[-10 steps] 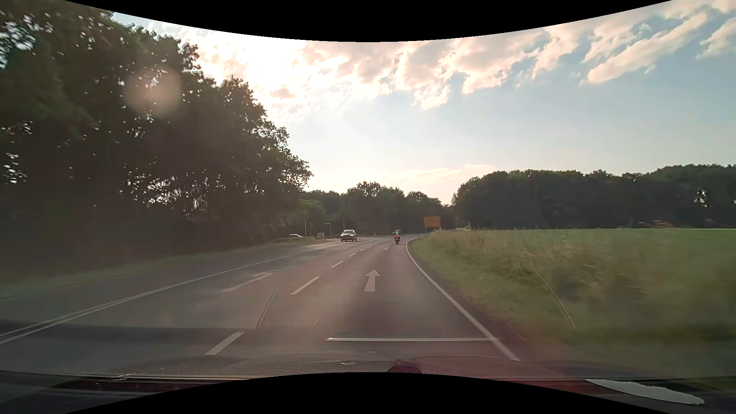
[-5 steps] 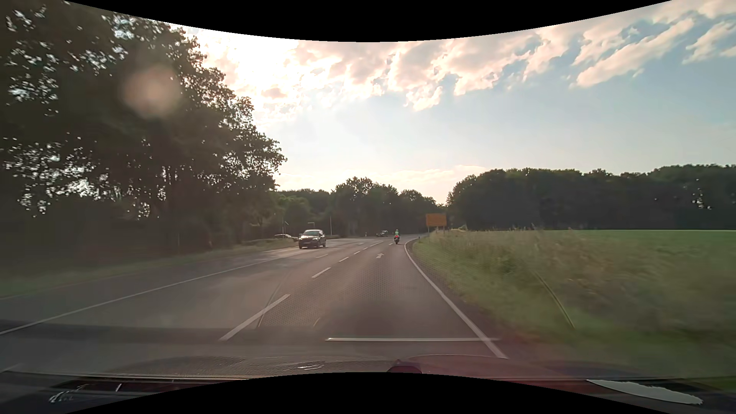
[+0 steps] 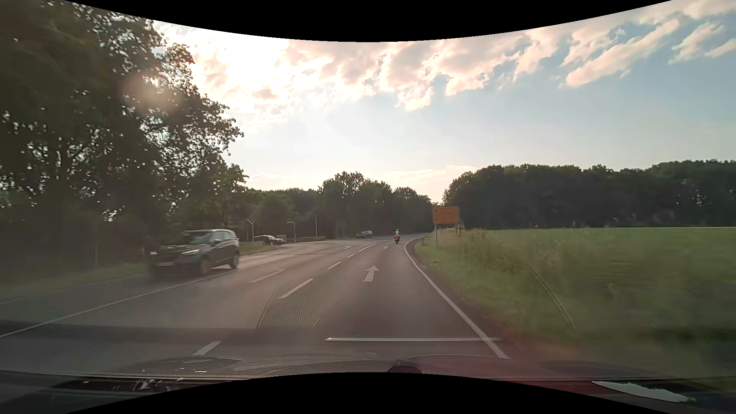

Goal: Follow the waypoints while adhering to traffic rules and regulations

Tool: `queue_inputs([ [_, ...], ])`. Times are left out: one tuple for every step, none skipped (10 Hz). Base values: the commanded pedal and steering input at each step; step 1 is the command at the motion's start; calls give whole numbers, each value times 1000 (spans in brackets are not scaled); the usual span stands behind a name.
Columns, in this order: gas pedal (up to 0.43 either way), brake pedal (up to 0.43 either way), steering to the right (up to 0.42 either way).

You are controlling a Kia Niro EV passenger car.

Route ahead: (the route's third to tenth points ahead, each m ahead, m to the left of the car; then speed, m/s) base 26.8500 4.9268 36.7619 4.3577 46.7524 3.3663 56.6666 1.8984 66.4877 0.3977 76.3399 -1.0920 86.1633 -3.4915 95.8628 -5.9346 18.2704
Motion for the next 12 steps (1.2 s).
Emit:
queue_inputs([
  [220, 0, 9],
  [220, 0, 9],
  [220, 0, 9],
  [220, 0, 9],
  [220, 0, 9],
  [220, 0, 9],
  [220, 0, 9],
  [220, 0, 9],
  [220, 0, 9],
  [220, 0, 10],
  [209, 0, 10],
  [209, 0, 10],
])
